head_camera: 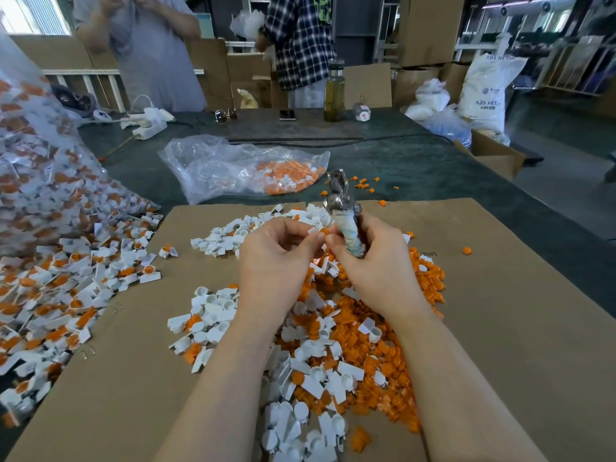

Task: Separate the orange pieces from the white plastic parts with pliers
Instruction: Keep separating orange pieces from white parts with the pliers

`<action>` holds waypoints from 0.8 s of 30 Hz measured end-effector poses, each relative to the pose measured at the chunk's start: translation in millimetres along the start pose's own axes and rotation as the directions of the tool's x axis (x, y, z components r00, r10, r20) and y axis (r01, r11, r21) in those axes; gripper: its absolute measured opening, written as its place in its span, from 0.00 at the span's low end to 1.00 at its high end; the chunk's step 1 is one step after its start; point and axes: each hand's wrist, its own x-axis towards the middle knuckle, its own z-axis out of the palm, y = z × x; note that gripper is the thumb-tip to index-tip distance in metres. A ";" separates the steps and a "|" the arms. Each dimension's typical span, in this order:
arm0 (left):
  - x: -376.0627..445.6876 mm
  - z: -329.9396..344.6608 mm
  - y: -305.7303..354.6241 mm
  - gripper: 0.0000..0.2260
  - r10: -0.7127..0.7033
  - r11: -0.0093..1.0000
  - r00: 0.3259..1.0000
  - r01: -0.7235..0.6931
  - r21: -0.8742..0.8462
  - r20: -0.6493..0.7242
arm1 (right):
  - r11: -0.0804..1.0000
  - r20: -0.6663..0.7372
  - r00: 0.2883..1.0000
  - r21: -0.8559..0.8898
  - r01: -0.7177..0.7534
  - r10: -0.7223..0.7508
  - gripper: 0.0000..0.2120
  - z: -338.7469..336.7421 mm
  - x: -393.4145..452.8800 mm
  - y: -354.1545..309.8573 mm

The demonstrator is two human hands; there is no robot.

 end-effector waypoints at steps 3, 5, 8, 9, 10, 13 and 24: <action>0.3 -0.2 -0.3 0.09 -0.006 1.000 1.000 0.006 0.002 -0.002 | 1.000 -0.006 1.000 -0.016 0.017 -0.017 0.09 0.7 0.3 -0.3; 0.3 -0.3 -0.5 0.08 -0.007 1.000 1.000 0.007 -0.001 -0.005 | 1.000 -0.004 1.000 -0.020 0.017 -0.017 0.09 1.6 0.6 -0.3; 0.4 0.5 -0.8 0.08 -0.004 1.000 1.000 0.004 -0.001 -0.014 | 1.000 0.012 1.000 0.010 -0.001 0.001 0.08 1.7 0.9 0.7; 0.5 0.7 -0.6 0.08 -0.002 1.000 1.000 0.002 0.003 -0.019 | 1.000 0.022 1.000 0.012 -0.008 0.008 0.07 1.5 0.9 1.1; 0.7 0.6 -0.3 0.08 0.000 1.000 1.000 0.000 0.001 -0.028 | 1.000 0.038 0.999 0.014 -0.019 0.018 0.07 0.6 0.9 1.8; 2.3 -2.9 0.4 0.07 -0.011 0.995 0.998 0.005 -0.095 -0.059 | 0.997 0.129 0.990 0.041 -0.069 0.064 0.07 -4.3 1.4 4.5; 4.9 -12.4 -0.8 0.04 0.048 0.942 0.999 -0.049 -0.333 -0.012 | 0.996 0.419 0.904 -0.064 -0.068 0.088 0.06 -11.9 1.3 2.1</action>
